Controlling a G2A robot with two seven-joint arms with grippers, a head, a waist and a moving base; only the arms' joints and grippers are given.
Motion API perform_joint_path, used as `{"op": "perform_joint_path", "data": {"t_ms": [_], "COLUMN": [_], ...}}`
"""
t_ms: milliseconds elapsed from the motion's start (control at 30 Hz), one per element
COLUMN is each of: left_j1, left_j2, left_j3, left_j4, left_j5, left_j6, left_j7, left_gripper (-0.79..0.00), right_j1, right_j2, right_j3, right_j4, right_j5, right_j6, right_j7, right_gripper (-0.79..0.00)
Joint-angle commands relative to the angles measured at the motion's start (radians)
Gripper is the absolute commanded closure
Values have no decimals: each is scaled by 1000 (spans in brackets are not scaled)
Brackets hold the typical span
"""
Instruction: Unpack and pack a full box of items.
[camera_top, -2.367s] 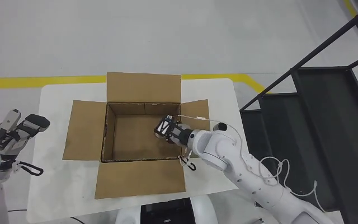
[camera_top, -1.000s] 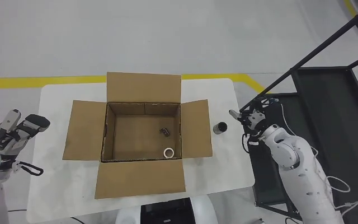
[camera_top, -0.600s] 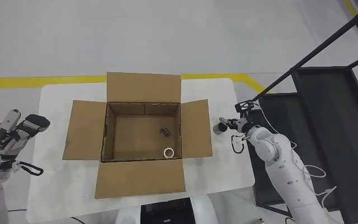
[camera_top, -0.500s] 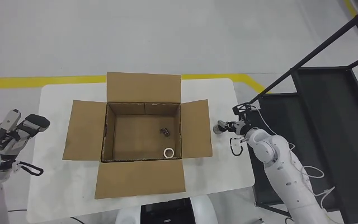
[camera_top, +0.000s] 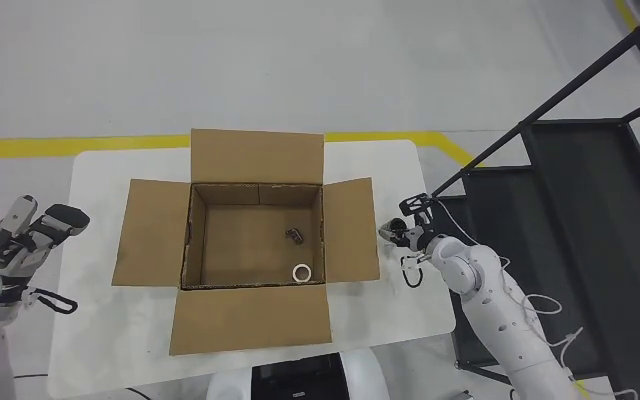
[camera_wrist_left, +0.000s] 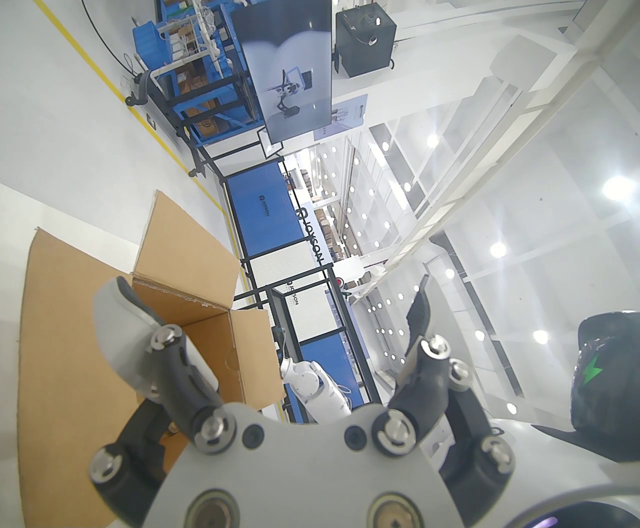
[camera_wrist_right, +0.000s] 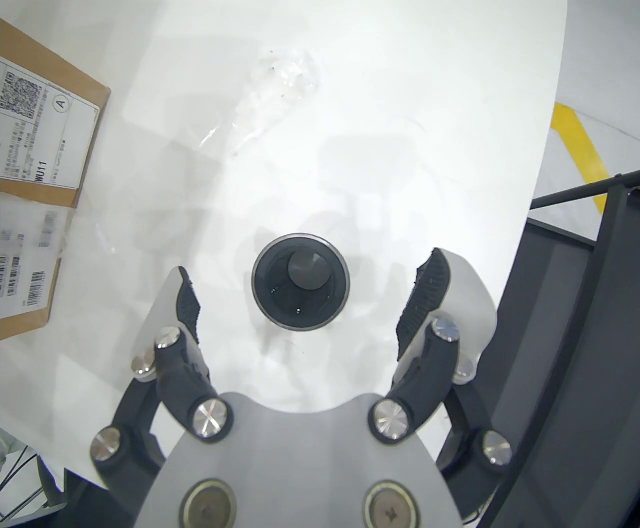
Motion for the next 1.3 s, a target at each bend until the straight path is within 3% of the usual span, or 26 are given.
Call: {"op": "perform_joint_path", "data": {"t_ms": [0, 67, 100, 167, 200, 233, 533, 767, 1100, 1267], "left_j1": [0, 0, 0, 0, 0, 0, 0, 0, 0, 0], "left_j2": [0, 0, 0, 0, 0, 0, 0, 0, 0, 0], "left_j3": [0, 0, 0, 0, 0, 0, 0, 0, 0, 0], "left_j4": [0, 0, 0, 0, 0, 0, 0, 0, 0, 0], "left_j5": [0, 0, 0, 0, 0, 0, 0, 0, 0, 0], "left_j6": [0, 0, 0, 0, 0, 0, 0, 0, 0, 0], "left_j7": [0, 0, 0, 0, 0, 0, 0, 0, 0, 0], "left_gripper": [-785, -785, -785, -785, -785, -785, -785, -785, -785, -785], "right_j1": [15, 27, 33, 39, 39, 39, 10, -51, -287, -362], "right_j2": [-2, -5, -6, -8, -9, -9, -10, 2, 25, 27], "right_j3": [-14, -28, -35, -47, -52, -56, -55, 17, 300, 355], "right_j4": [12, 23, 26, 26, 22, 18, -33, -126, -508, -700], "right_j5": [-14, -27, -41, -75, -85, -94, -139, -108, -8, 17], "right_j6": [10, 25, 34, 66, 79, 92, 134, 94, 35, -38], "right_j7": [3, 4, 9, 15, 19, 22, 48, 52, -76, -129], "right_gripper": [-785, -785, -733, -345, -222, -12, 0, 0, 0, 0]}}
